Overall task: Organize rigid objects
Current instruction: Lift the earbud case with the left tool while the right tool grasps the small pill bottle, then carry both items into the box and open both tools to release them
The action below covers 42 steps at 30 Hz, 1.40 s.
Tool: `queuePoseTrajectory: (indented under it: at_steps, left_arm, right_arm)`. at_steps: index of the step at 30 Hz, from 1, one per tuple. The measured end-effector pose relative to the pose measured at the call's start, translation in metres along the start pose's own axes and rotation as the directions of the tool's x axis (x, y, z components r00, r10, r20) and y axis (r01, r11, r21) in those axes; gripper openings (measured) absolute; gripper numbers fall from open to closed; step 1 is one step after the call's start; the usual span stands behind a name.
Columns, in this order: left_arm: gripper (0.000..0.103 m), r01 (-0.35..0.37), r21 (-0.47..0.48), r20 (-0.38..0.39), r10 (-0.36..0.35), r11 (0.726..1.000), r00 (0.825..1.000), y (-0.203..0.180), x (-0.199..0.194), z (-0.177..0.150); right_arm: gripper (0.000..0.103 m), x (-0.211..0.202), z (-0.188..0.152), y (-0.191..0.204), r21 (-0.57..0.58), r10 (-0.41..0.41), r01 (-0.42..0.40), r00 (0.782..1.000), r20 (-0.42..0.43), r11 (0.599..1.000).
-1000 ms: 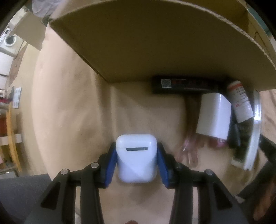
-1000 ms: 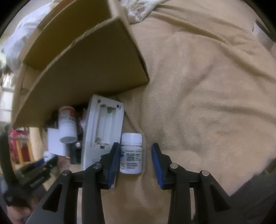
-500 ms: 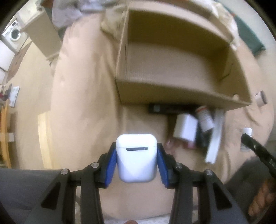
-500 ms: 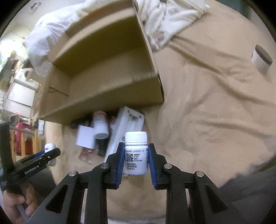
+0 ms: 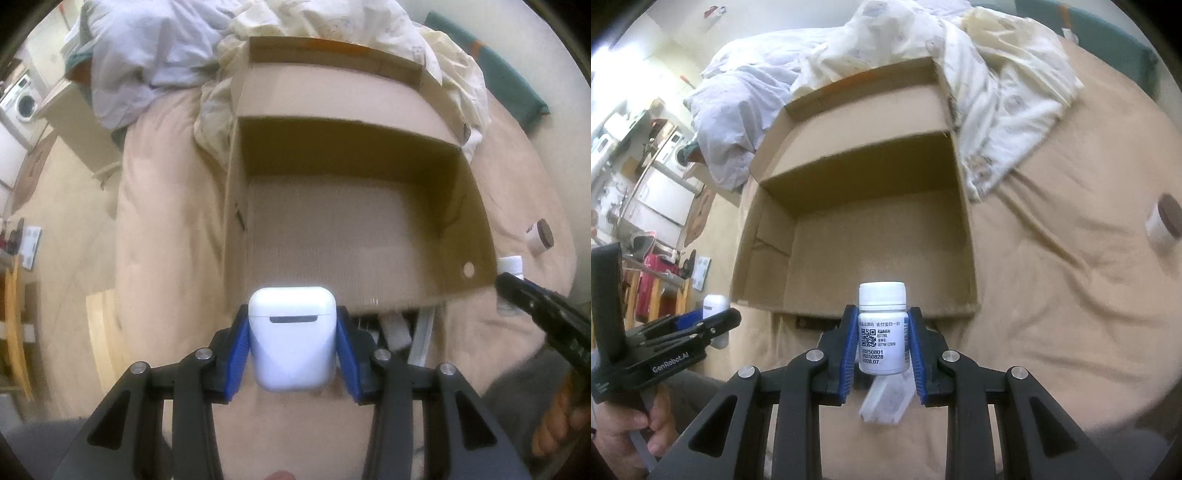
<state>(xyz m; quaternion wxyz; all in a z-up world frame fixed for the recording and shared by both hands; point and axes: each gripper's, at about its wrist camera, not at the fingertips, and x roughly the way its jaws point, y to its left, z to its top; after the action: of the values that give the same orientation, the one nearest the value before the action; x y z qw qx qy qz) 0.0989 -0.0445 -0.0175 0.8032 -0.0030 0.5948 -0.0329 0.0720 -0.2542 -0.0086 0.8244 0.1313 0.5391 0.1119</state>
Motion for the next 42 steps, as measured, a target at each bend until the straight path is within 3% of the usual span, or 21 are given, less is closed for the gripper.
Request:
queuePoseTrajectory:
  at_steps: [10,17,20,32,42]
  left_arm:
    - [0.04,-0.039,0.059,-0.021,0.04,0.997,0.999,-0.02,0.051,0.04]
    - [0.04,-0.069,0.088,-0.026,0.072,0.994,0.997,-0.021,0.086,0.043]
    - [0.04,-0.064,0.085,-0.035,0.068,0.994,0.997,-0.021,0.095,0.044]
    - [0.04,-0.094,0.158,-0.009,0.096,0.983,0.995,-0.029,0.103,0.046]
    - [0.04,-0.098,0.157,-0.03,0.104,0.983,0.994,-0.033,0.108,0.047]
  right_arm:
    - [0.027,0.057,0.04,0.015,-0.06,-0.009,0.007,0.999,-0.037,0.998]
    - [0.027,0.1,0.043,0.011,-0.078,-0.039,0.033,0.996,-0.078,0.996]
    - [0.027,0.113,0.04,0.004,-0.043,-0.002,-0.003,0.995,-0.104,0.999]
    - [0.027,0.137,0.034,0.007,-0.072,-0.039,0.028,0.985,-0.168,0.997]
    - [0.027,0.144,0.04,0.009,-0.05,-0.033,0.024,0.979,-0.2,0.998]
